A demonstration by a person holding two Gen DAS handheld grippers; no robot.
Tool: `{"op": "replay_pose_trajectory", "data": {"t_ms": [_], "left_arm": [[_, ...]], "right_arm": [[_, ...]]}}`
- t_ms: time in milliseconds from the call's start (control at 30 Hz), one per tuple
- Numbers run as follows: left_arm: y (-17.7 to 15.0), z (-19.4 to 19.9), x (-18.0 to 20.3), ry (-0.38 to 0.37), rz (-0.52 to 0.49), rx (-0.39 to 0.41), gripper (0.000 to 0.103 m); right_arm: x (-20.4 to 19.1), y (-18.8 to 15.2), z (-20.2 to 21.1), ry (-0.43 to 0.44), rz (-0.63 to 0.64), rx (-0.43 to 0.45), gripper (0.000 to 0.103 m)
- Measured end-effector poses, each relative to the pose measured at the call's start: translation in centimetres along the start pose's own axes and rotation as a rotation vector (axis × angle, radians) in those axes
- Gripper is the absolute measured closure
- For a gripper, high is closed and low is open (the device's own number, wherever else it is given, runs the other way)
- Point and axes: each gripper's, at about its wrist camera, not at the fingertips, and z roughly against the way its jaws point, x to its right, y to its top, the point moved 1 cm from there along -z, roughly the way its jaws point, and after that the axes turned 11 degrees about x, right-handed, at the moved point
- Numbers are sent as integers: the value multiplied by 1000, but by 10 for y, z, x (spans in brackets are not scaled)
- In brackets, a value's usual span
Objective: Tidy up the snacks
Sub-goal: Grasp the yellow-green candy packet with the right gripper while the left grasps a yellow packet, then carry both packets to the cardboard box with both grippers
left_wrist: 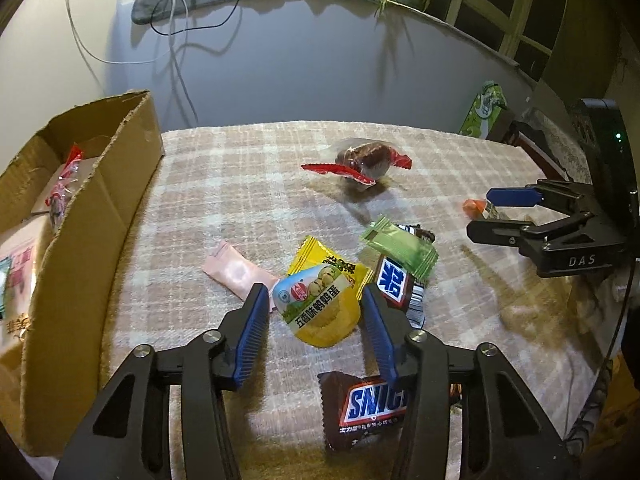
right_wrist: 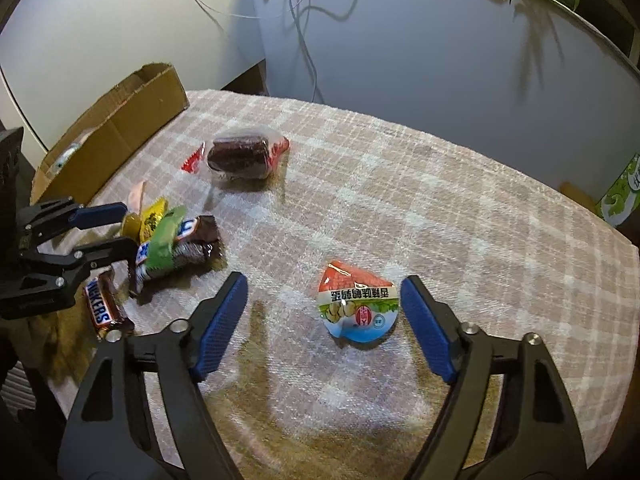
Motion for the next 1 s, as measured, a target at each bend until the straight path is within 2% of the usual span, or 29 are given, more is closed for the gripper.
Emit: {"op": "replay_pose_trajectory", "data": {"t_ms": [67, 200, 333, 400, 467, 1000], "left_arm": [[-1, -1, 1, -1, -7, -3, 58], [-2, -1, 3, -2, -19, -3, 62], [-3, -2, 3, -6, -23, -3, 64], [-3, -2, 3, -8, -22, -3, 65], [-3, -2, 2, -13, -15, -4, 65], [-5, 5, -11, -37, 49, 4, 72]], "right_arm": [[0, -1, -3, 0, -3, -5, 26], [3, -4, -6, -9, -12, -13, 40], [5, -4, -5, -13, -13, -19, 46], [8, -4, -4, -26, -6, -21, 57], [12, -5, -2, -24, -17, -22, 63], [27, -12, 10, -8, -99, -2, 72]]}}
